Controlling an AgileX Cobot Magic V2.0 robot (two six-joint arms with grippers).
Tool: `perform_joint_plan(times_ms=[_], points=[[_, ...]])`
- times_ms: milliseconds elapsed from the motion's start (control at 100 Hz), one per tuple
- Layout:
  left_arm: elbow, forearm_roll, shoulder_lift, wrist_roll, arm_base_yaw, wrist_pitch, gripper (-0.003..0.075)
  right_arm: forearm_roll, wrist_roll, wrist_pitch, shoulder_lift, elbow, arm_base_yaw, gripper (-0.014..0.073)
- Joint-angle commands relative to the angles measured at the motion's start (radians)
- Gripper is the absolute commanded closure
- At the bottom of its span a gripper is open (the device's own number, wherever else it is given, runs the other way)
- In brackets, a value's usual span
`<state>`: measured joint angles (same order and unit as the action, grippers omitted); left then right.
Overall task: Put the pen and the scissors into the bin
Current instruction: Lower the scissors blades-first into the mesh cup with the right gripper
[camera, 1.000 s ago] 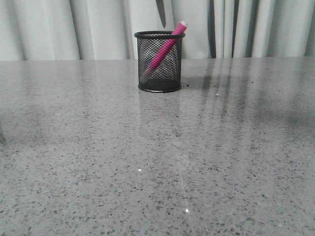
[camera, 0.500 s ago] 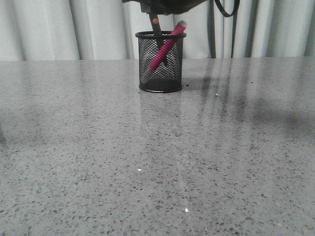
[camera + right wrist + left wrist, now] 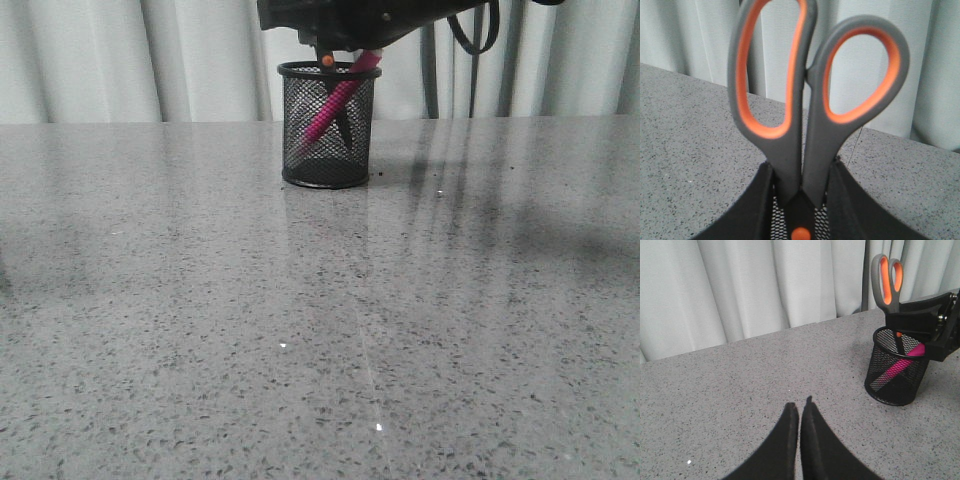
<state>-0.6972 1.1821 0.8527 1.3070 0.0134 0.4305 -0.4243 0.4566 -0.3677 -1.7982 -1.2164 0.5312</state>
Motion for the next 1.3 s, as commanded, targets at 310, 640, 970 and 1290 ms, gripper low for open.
perform_joint_plan(times_ms=[310,640,970,1290], points=[[-0.029,0.041,-0.01,-0.011,-0.002,-0.024,0.0739,0.007,0.003,-0.136,0.086,-0.016,0.028,0.0592],[-0.029,0.041,-0.01,-0.011,-0.002,-0.024,0.0739,0.007,0.003,-0.049,0.087,-0.015,0.05,0.0592],[-0.029,0.041,-0.01,-0.011,-0.002,-0.022,0.0739,0.007,0.003,-0.057,0.087,0.033,0.048,0.0592],[-0.029,0.041,-0.01,-0.011,-0.002,-0.019,0.0739,0.007,0.003,-0.069,0.087,0.033,0.048,0.0587]])
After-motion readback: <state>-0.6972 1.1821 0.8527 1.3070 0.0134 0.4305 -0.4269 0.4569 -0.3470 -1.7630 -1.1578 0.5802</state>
